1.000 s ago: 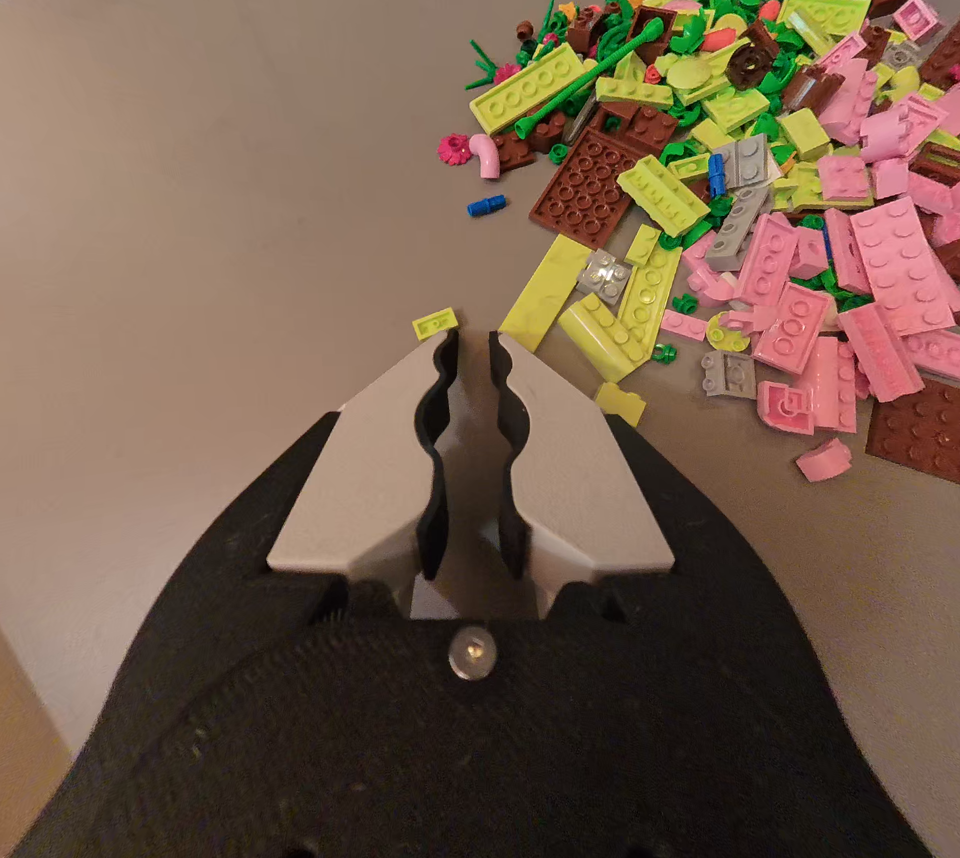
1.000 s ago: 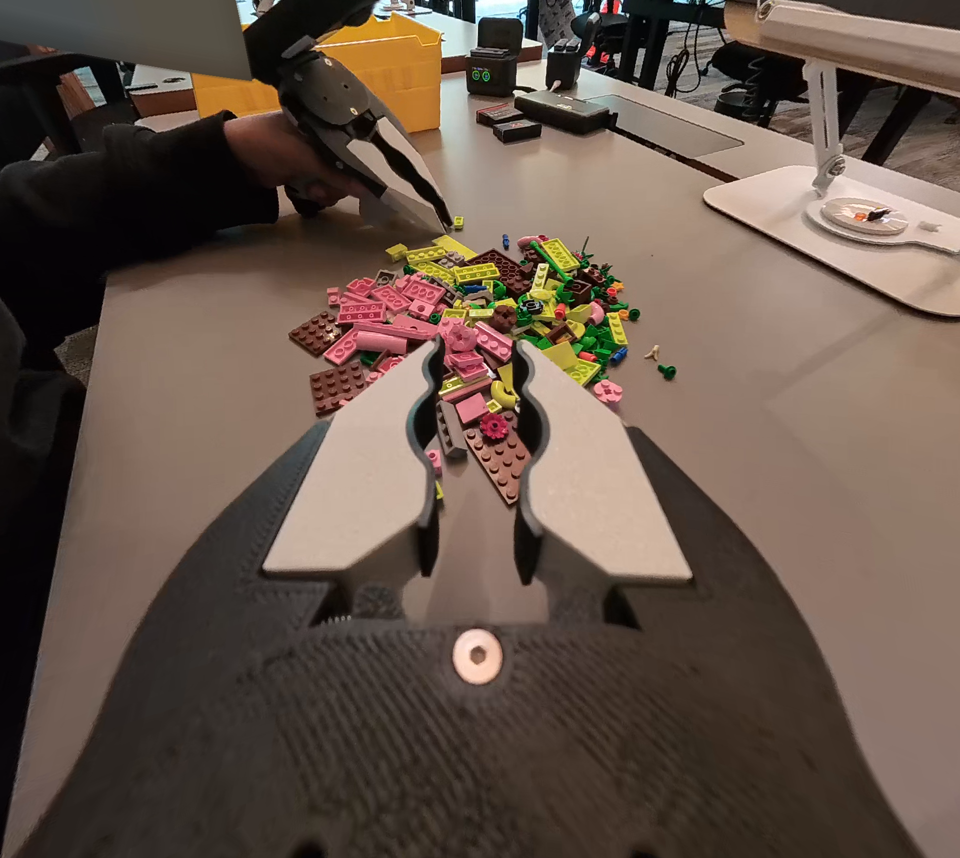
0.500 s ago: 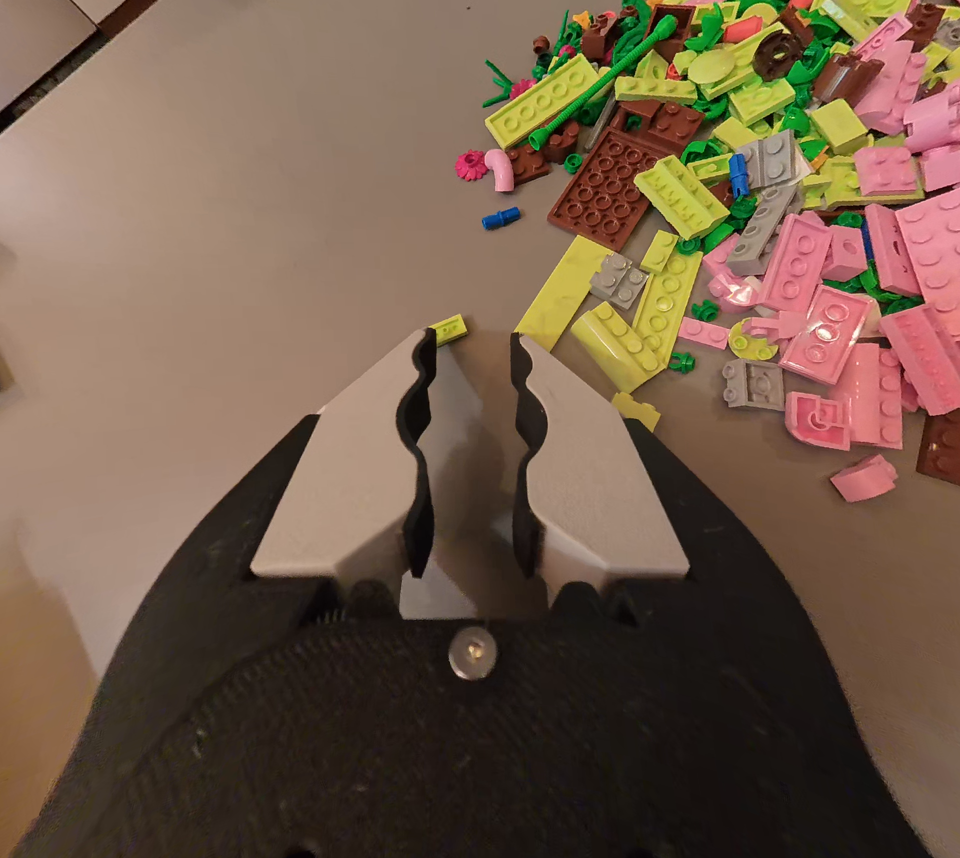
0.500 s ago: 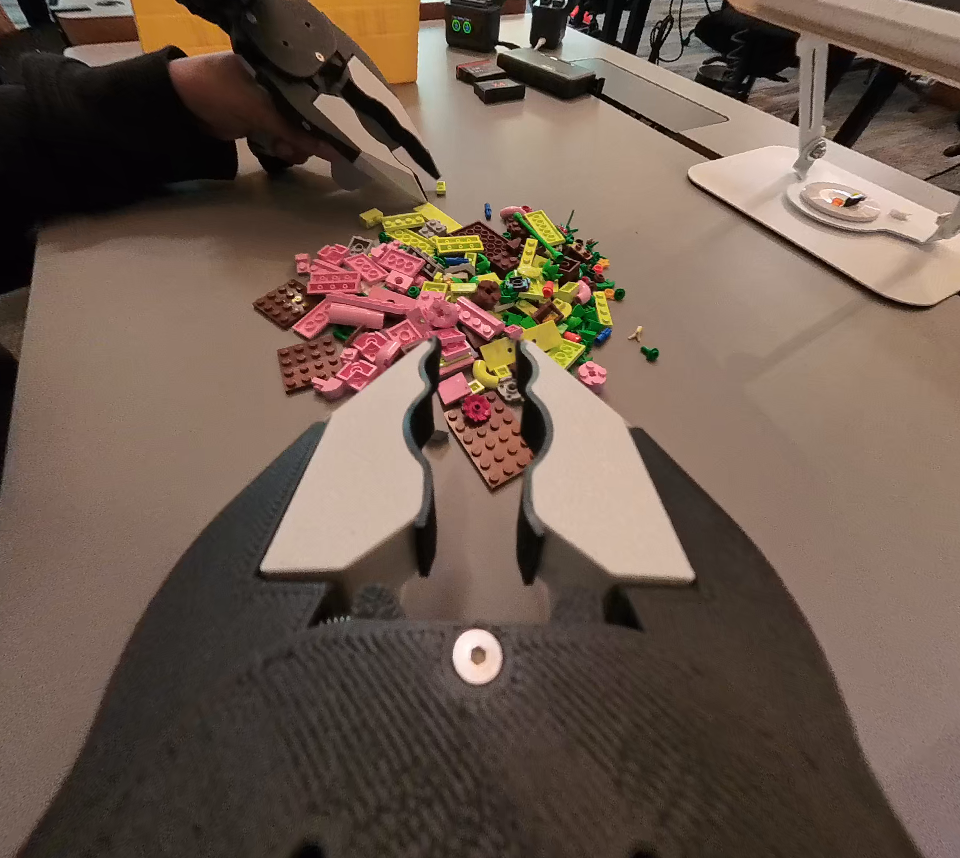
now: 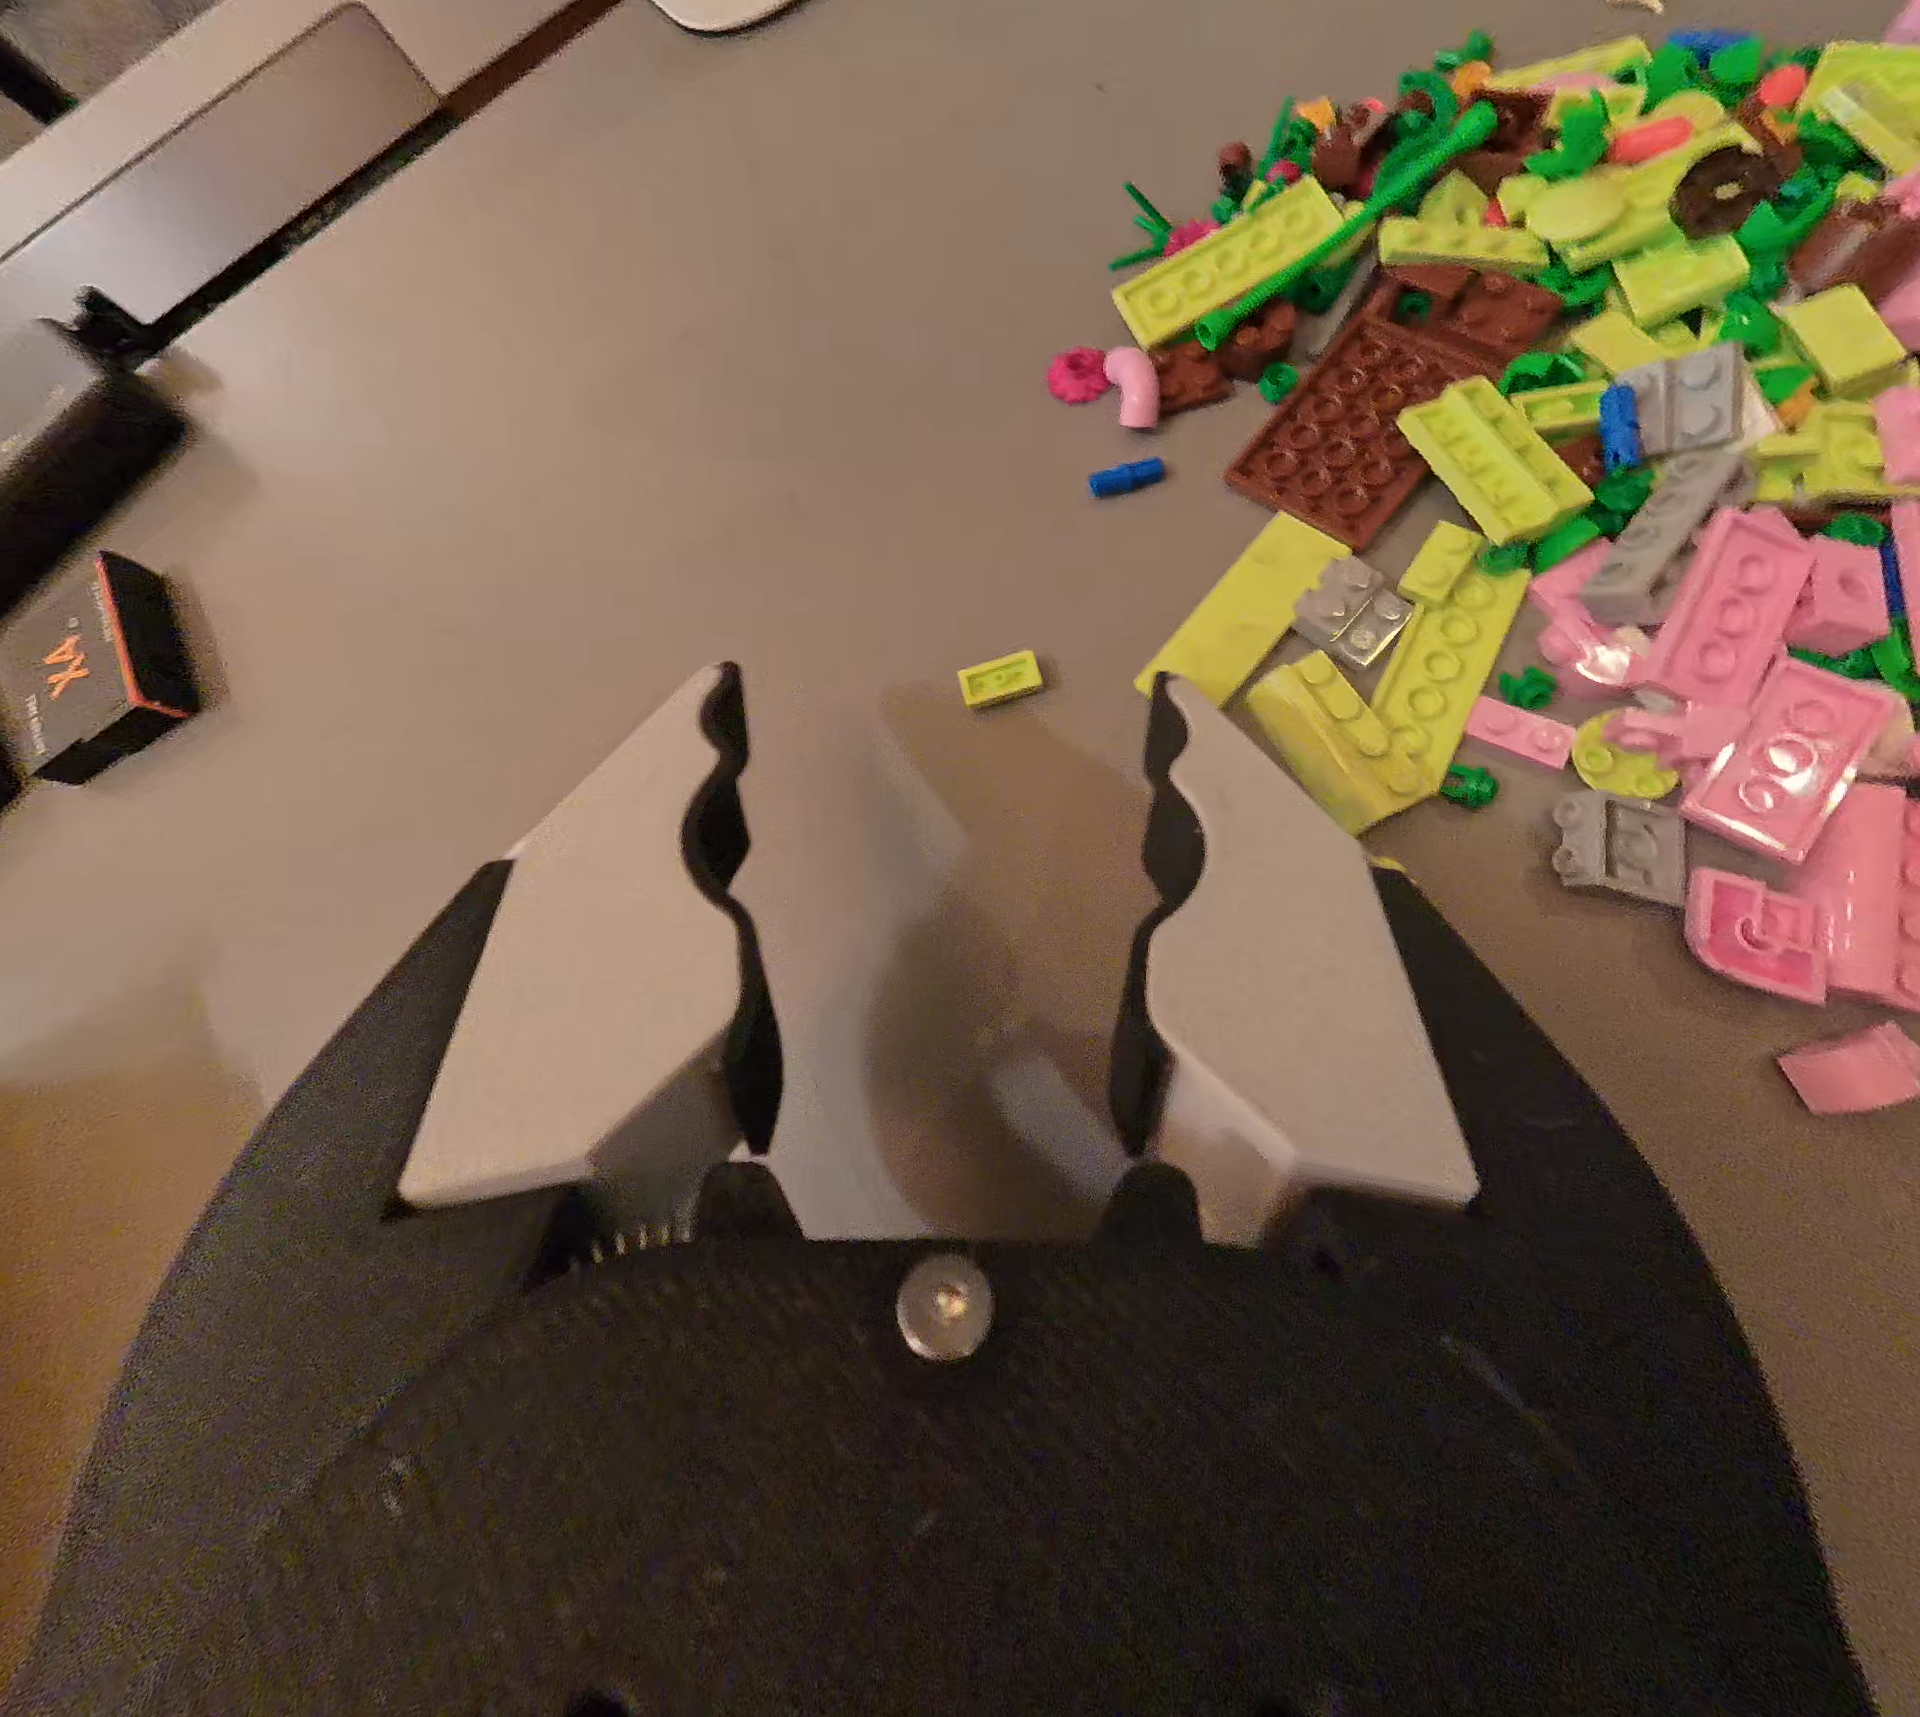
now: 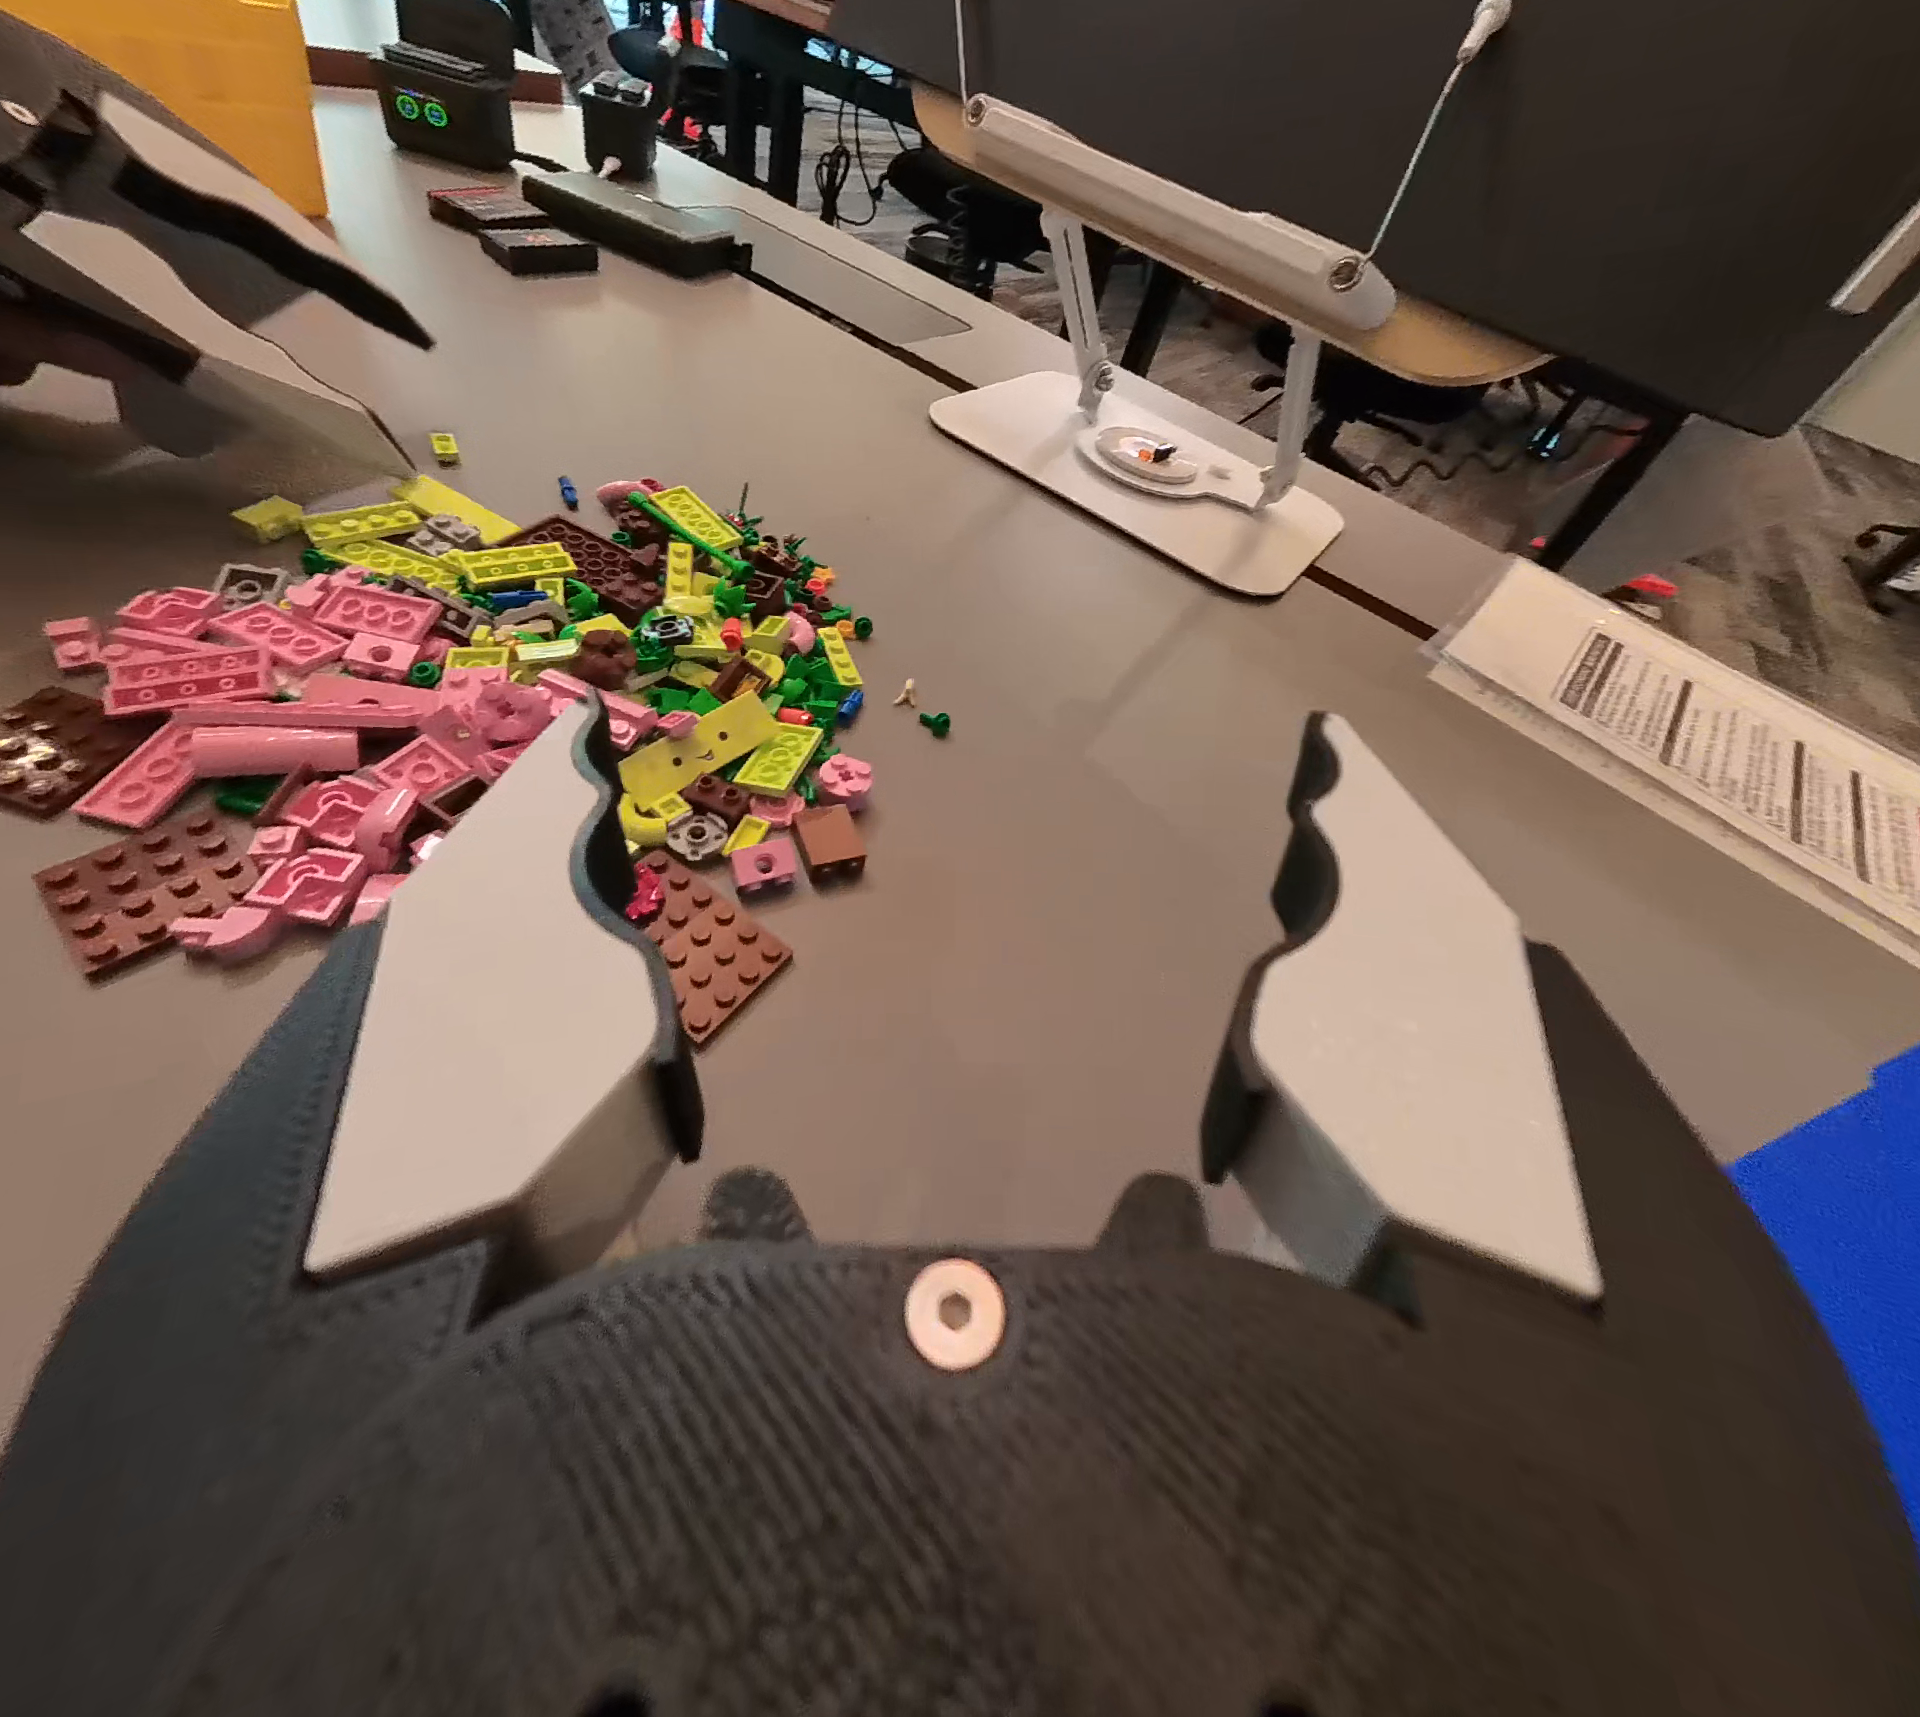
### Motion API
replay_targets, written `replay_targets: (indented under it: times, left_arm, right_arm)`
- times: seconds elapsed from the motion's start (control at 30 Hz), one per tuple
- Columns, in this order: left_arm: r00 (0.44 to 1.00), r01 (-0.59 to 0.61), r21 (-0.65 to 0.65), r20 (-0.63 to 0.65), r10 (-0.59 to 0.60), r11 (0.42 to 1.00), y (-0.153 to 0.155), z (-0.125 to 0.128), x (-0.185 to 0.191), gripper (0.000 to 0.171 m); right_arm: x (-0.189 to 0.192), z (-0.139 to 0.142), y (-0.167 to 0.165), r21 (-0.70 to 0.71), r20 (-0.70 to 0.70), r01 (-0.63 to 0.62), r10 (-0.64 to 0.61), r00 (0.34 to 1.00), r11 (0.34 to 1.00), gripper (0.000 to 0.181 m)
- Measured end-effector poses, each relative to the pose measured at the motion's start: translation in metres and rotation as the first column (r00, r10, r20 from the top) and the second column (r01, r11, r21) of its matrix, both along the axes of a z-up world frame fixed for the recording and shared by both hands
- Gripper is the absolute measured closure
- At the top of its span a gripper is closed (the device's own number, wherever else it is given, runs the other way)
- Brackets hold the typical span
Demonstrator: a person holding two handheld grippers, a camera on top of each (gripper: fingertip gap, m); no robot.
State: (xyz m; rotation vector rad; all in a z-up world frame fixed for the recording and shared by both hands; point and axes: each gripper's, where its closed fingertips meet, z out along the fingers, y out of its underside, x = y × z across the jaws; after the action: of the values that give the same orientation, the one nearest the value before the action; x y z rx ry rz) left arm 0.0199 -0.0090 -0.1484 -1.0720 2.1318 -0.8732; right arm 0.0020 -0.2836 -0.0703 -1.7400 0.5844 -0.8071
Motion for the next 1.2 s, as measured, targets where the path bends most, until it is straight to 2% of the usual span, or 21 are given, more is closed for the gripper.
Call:
replay_targets:
  times: [0.1,0.23,0.67,0.83,1.0,1.07,1.13,1.2]
  left_arm:
    - [0.998,-0.047,-0.072,0.027,0.049,0.996,0.005,0.01,0.004,0.074]
    - [0.991,-0.086,-0.126,0.088,0.098,0.988,0.012,0.024,0.009,0.056]
    - [0.986,-0.087,-0.127,0.128,0.104,0.988,0.012,0.031,0.011,0.054]
    - [0.986,-0.066,-0.122,0.146,0.084,0.99,0.008,0.033,0.009,0.059]
    - [0.984,-0.06,-0.1,0.163,0.076,0.993,0.006,0.032,0.009,0.067]
    - [0.985,-0.062,-0.108,0.152,0.078,0.992,0.006,0.031,0.009,0.073]
    - [0.987,-0.047,-0.114,0.149,0.064,0.992,0.005,0.031,0.008,0.088]
    - [0.987,-0.012,-0.115,0.156,0.03,0.993,0.001,0.032,0.005,0.113]
  right_arm:
    - [0.002,0.0,-0.002,-0.008,0.006,0.02,-0.02,1.0,1.0,0.05]
    - [0.002,0.0,-0.001,-0.01,0.008,0.017,-0.017,1.0,1.0,0.049]
    - [-0.003,-0.003,0.005,-0.058,0.024,-0.009,0.011,1.0,0.998,0.058]
    - [-0.006,-0.01,0.01,-0.094,0.007,-0.041,0.041,0.999,0.995,0.074]
    - [-0.014,-0.016,0.017,-0.152,0.005,-0.099,0.101,0.995,0.983,0.111]
    - [-0.017,-0.019,0.02,-0.175,0.009,-0.115,0.118,0.993,0.978,0.119]
    - [-0.02,-0.022,0.022,-0.198,0.008,-0.132,0.137,0.991,0.971,0.129]
    - [-0.022,-0.023,0.024,-0.211,0.006,-0.149,0.153,0.988,0.966,0.139]
